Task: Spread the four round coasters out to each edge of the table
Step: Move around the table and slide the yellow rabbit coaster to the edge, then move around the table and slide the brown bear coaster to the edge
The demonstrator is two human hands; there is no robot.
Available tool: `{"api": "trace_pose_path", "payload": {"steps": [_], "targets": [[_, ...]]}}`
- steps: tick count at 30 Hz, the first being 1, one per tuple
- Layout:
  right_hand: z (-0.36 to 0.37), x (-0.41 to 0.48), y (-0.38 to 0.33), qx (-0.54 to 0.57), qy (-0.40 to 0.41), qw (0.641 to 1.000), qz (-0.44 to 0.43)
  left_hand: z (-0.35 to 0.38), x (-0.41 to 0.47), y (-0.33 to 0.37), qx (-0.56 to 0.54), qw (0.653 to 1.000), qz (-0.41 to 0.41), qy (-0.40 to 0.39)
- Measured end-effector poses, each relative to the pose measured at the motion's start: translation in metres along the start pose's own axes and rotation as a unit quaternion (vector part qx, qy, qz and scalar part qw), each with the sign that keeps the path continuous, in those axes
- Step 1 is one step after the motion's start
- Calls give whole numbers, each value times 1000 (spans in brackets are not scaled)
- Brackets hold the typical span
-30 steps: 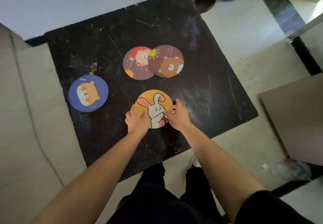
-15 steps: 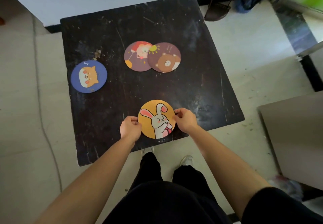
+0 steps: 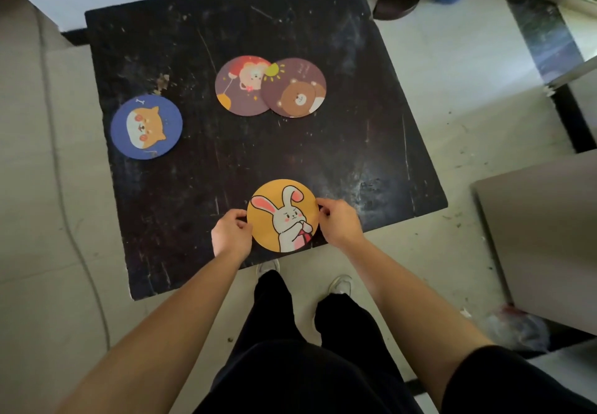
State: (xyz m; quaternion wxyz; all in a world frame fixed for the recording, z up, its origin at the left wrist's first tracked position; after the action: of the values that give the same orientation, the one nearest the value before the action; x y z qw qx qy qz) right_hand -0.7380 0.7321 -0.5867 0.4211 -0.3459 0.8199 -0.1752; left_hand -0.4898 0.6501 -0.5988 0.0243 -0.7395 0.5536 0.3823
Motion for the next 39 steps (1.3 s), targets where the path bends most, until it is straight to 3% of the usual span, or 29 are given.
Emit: {"api": "trace_pose_path", "payload": {"steps": [4,7,13,18,21,25,32,39], "targets": [[-2,-8,-8,-76,8,997,-13,-4,-4,13,51,998,39,-15],[-22,-12,-24,-96,44,994,-36,-19,-8,46,147,980,132,0],[-125,-17,-86,-172,192,960,-113,-90,-28,158,286,887,331,146],[-231,-43,-138,-200,352,899,-163,-150,-52,265,269,830,422,248],[-276,-58,-144,-198,402,875,-186,-159,-72,313,252,812,448,278],[-315,-55,-121,-204,409,870,-183,-137,-95,354,228,814,458,274],[-383,0,-36,-191,374,891,-173,-31,-111,418,288,813,440,249],[-499,65,42,-173,316,910,-204,49,-141,510,284,848,369,252]]}}
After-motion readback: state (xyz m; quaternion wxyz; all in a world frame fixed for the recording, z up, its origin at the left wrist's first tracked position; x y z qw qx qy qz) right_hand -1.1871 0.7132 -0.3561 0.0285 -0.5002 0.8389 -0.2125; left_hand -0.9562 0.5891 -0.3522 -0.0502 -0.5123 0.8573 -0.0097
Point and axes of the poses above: each hand's wrist, its own x-axis towards the middle knuckle, its own z-axis out of the palm, y = z × x, the point moved 9 cm from there along x, towards the middle knuckle, and after that the axes turned 8 degrees about x, right-handed, at the moved point
